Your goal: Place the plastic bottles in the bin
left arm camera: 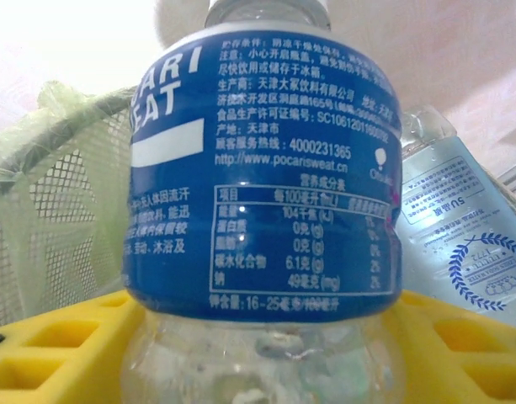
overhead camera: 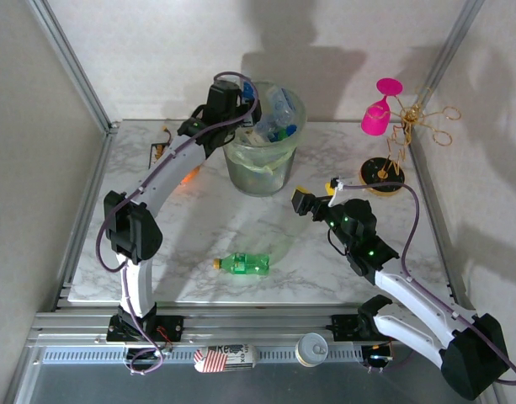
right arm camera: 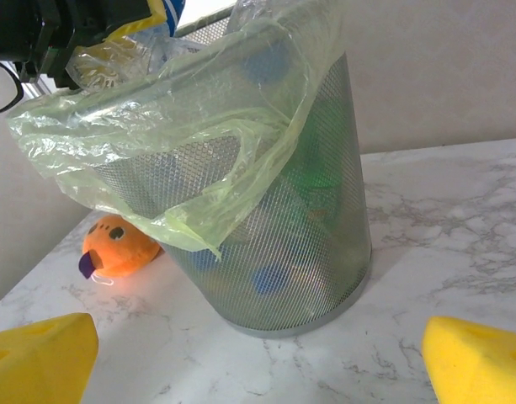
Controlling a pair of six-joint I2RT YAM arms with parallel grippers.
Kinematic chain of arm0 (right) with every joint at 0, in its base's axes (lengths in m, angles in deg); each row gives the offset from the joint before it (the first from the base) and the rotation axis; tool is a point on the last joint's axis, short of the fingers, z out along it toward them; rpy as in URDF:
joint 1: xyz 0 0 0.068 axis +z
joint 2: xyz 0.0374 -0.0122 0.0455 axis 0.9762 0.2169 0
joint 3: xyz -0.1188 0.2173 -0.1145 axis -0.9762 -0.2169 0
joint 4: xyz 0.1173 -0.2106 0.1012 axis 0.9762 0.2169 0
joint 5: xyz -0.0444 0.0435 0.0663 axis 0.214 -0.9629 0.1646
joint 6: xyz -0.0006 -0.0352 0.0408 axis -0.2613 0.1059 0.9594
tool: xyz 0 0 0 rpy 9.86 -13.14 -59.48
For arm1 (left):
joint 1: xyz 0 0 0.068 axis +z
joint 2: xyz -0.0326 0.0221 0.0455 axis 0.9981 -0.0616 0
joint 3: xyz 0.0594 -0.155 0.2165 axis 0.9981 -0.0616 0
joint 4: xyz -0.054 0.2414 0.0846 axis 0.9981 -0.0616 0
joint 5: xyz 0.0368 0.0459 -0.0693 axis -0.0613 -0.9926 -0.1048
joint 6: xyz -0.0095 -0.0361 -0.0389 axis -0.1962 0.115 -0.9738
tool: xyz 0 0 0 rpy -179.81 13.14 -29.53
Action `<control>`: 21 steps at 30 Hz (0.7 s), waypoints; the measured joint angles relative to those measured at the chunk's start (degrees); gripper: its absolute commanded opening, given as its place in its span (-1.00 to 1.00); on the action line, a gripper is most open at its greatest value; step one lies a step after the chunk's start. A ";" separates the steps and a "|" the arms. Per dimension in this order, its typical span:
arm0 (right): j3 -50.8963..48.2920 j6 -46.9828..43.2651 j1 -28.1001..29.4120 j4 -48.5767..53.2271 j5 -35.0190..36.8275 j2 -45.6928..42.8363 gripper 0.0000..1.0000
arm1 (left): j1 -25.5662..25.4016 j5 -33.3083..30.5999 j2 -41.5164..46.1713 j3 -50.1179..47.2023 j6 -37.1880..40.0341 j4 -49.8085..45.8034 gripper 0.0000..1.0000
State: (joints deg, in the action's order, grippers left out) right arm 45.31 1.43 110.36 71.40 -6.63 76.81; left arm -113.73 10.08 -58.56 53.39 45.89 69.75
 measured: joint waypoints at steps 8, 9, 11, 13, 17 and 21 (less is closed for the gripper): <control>-0.52 -0.44 0.00 -0.07 -2.19 0.00 0.98 | 0.00 0.24 0.00 0.74 -0.57 -0.22 0.92; -0.83 -0.57 0.00 -0.07 -2.51 0.00 0.98 | 0.00 0.26 0.00 0.74 -0.55 -0.24 0.96; -1.36 -0.70 0.00 -0.15 -3.04 0.00 0.98 | 0.00 0.39 0.02 0.74 -0.50 -0.17 0.99; -1.77 -0.83 0.04 -0.52 -3.72 0.00 0.98 | 0.00 0.42 0.09 0.74 -0.48 -0.15 0.99; -1.92 -2.14 0.94 -1.68 -4.07 0.24 0.98 | 0.00 0.42 1.07 0.11 -0.48 -0.07 0.99; -1.90 -4.96 3.13 -2.67 -4.02 2.43 0.97 | 0.00 0.52 6.43 -6.38 -0.57 2.45 0.99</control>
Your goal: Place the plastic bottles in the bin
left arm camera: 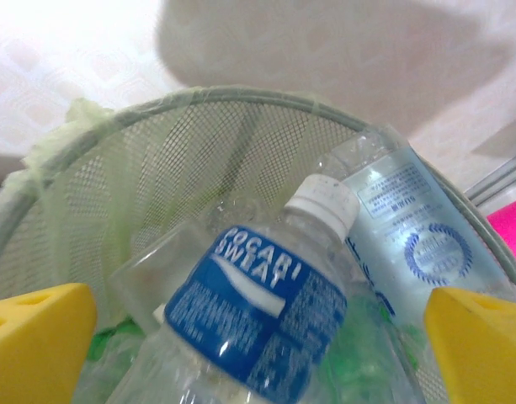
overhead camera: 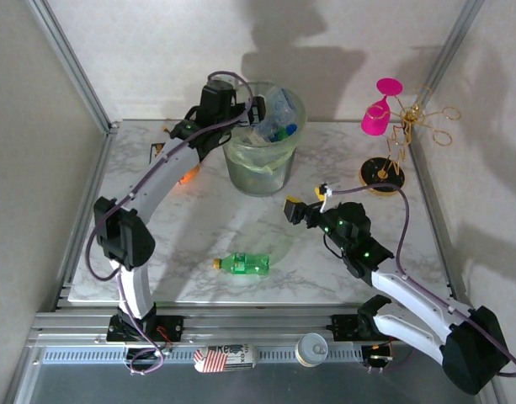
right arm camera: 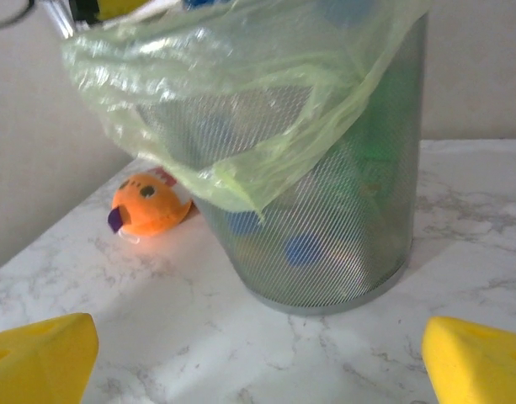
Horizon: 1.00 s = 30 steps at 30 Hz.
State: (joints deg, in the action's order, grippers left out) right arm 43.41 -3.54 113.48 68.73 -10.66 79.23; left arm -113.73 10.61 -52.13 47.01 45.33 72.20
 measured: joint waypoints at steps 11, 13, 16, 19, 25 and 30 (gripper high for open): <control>6.95 -11.85 11.87 4.61 -2.01 14.45 0.98 | 0.00 -1.53 28.15 -36.74 -5.62 19.80 0.99; 8.17 -13.90 13.75 5.35 -2.93 16.98 0.98 | 0.00 -3.65 32.92 -43.08 -6.73 22.97 0.99; 9.05 -17.20 16.37 6.27 -4.02 20.50 0.97 | 0.00 -7.98 39.52 -52.39 -8.48 26.53 0.99; 10.14 -20.68 18.82 7.96 -5.07 23.89 0.98 | 0.44 -12.28 44.74 -60.41 -10.34 28.22 0.99; 14.73 -27.06 21.64 9.99 -7.39 30.51 0.98 | 2.32 -18.71 52.57 -73.66 -15.43 28.48 0.99; 16.17 -33.05 24.85 10.03 -8.72 34.27 0.98 | 3.93 -20.87 58.42 -84.02 -21.88 28.39 0.99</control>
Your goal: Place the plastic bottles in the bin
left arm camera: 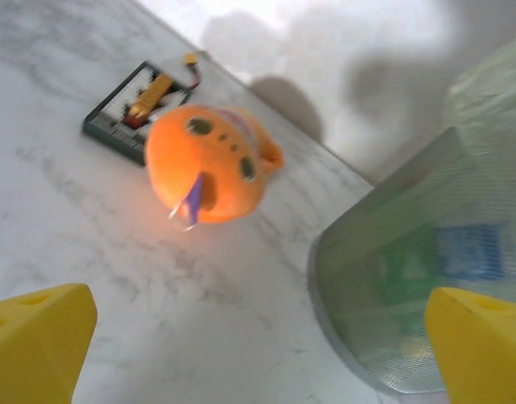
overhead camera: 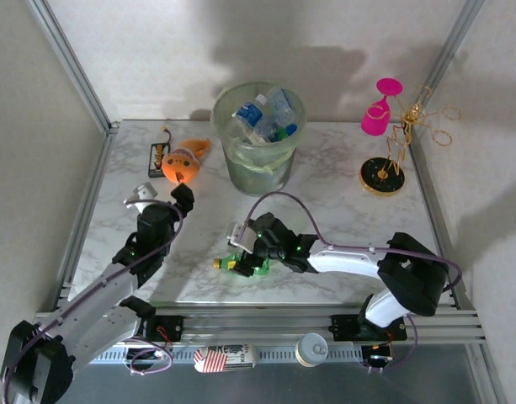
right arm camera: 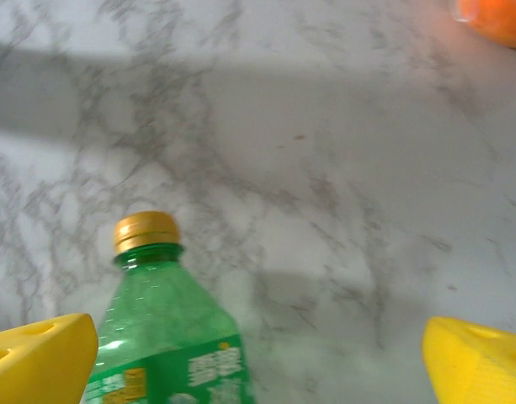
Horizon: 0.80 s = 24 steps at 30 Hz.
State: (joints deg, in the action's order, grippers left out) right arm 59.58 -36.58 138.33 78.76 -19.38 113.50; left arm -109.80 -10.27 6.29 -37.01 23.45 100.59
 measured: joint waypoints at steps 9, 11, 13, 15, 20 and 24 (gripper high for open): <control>0.52 -5.14 2.03 1.27 -1.25 4.31 0.90 | 3.50 -1.90 5.57 -5.42 -7.06 0.81 0.99; 0.96 -5.88 2.25 1.53 -1.16 5.29 0.80 | 3.98 -1.88 5.70 -5.42 -7.63 1.38 0.99; 1.46 -6.45 2.51 1.66 -0.98 6.40 0.68 | 4.33 -1.88 5.70 -5.42 -8.13 1.49 0.99; 1.62 -6.80 2.69 1.70 -0.68 7.19 0.56 | 4.46 -1.86 5.70 -5.42 -8.44 1.51 0.99; 1.62 -7.39 2.82 1.79 0.00 7.89 0.43 | 4.68 -1.77 5.70 -5.79 -9.40 1.75 0.99; 1.70 -7.50 2.82 1.68 0.33 8.31 0.29 | 4.85 -1.64 5.73 -6.21 -9.79 1.77 0.99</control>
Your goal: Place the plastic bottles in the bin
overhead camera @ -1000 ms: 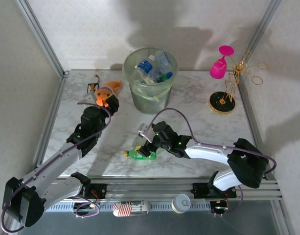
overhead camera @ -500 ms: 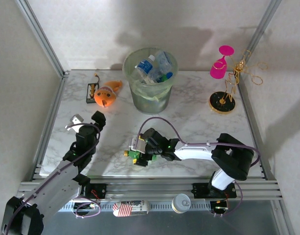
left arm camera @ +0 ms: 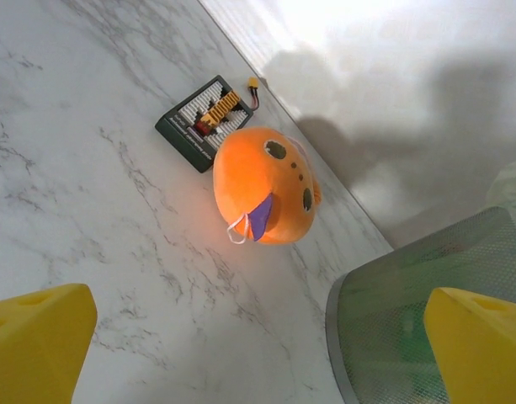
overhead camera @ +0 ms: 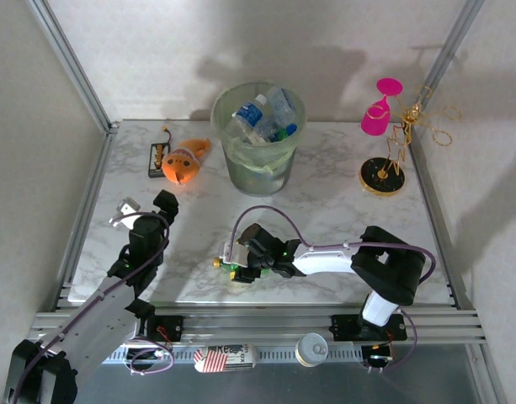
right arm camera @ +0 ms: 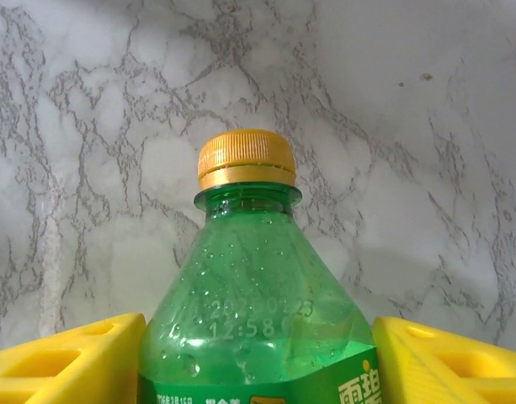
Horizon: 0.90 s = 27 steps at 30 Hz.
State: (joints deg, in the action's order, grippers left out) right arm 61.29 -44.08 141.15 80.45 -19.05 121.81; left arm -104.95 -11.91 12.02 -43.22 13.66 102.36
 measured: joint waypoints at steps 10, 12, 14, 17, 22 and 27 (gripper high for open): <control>0.50 -0.13 0.00 0.02 0.20 0.13 0.04 | 0.37 0.00 0.15 0.00 -0.50 0.11 0.99; 0.50 0.11 -0.07 0.02 -0.02 -0.22 0.04 | 0.46 0.00 0.15 -0.02 -0.55 0.15 0.99; 0.50 0.87 -0.63 -0.07 -0.63 -1.55 0.04 | 0.59 0.02 0.15 -0.11 -0.61 0.48 0.99; 0.83 2.71 -2.43 -0.66 -2.05 -4.59 0.03 | 0.66 0.02 0.15 -0.39 -0.76 0.81 0.99; 7.02 5.55 -6.19 -0.98 -2.80 -7.26 0.02 | 1.03 0.02 0.50 -1.51 -1.03 0.94 0.99; 16.55 8.70 -8.59 -1.20 -0.76 -7.28 0.02 | 1.40 0.26 1.49 -2.25 -1.22 0.92 0.99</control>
State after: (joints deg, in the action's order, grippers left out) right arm 77.83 -35.38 132.56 79.24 -19.81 114.53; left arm -103.55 -11.65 13.50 -45.47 12.43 103.28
